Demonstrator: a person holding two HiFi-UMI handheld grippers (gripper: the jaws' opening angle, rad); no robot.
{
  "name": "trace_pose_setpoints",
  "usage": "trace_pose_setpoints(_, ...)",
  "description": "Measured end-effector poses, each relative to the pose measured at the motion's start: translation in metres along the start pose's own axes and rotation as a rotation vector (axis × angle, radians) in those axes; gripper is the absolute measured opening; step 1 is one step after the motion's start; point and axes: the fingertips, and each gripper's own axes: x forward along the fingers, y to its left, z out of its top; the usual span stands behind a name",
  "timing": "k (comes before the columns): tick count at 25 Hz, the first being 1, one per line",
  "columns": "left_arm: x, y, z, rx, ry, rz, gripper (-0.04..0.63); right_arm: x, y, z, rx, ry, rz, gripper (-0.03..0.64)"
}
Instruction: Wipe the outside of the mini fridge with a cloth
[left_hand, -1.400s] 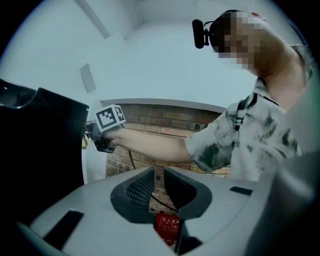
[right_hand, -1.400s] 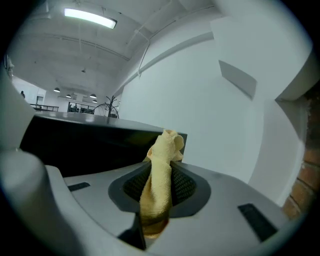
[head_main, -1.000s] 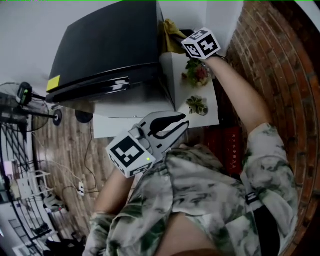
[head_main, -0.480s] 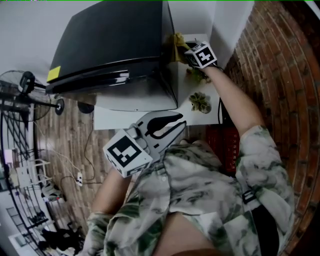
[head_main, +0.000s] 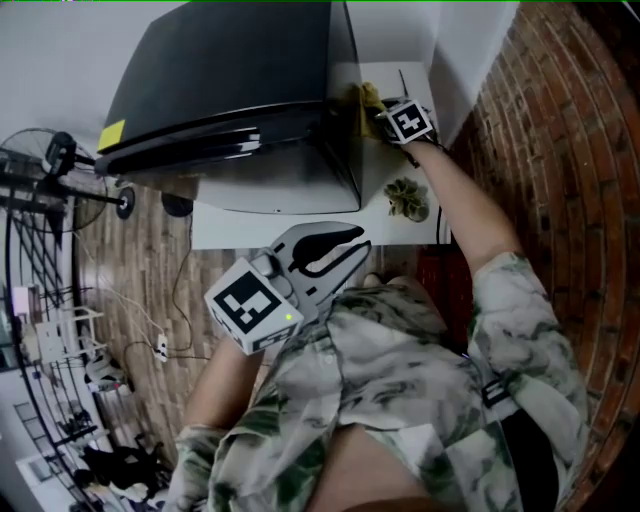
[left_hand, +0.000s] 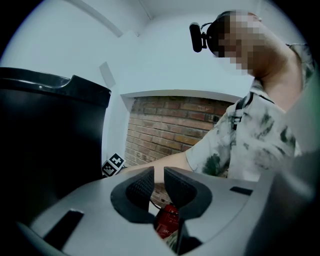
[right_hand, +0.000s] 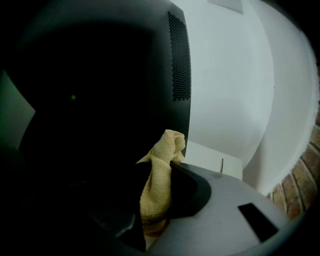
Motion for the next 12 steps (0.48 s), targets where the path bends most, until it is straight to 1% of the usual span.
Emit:
trace_pose_setpoints(2,-0.001,0.001,-0.001,-0.006,0.000,0.005,0.055,-0.003,-0.004,-0.005,0.020,0.010,-0.006,0.095)
trace_pose_setpoints(4,-0.001,0.001,-0.001,-0.012,0.001,0.008,0.055,-0.014,-0.009,-0.001,0.035,-0.010,-0.016,0.095)
trace_pose_setpoints(6,0.000,0.001,-0.002,-0.019,0.002,0.007,0.055,-0.034,-0.013,0.020,0.028,-0.082,-0.026,0.095)
trace_pose_setpoints(8,0.001,0.002,-0.003,-0.022,-0.002,0.000,0.055,-0.057,-0.011,0.043,0.021,-0.156,-0.016,0.095)
trace_pose_setpoints(12,0.005,0.003,-0.005,-0.027,-0.009,-0.027,0.055,-0.109,-0.007,0.078,0.017,-0.245,-0.004,0.095)
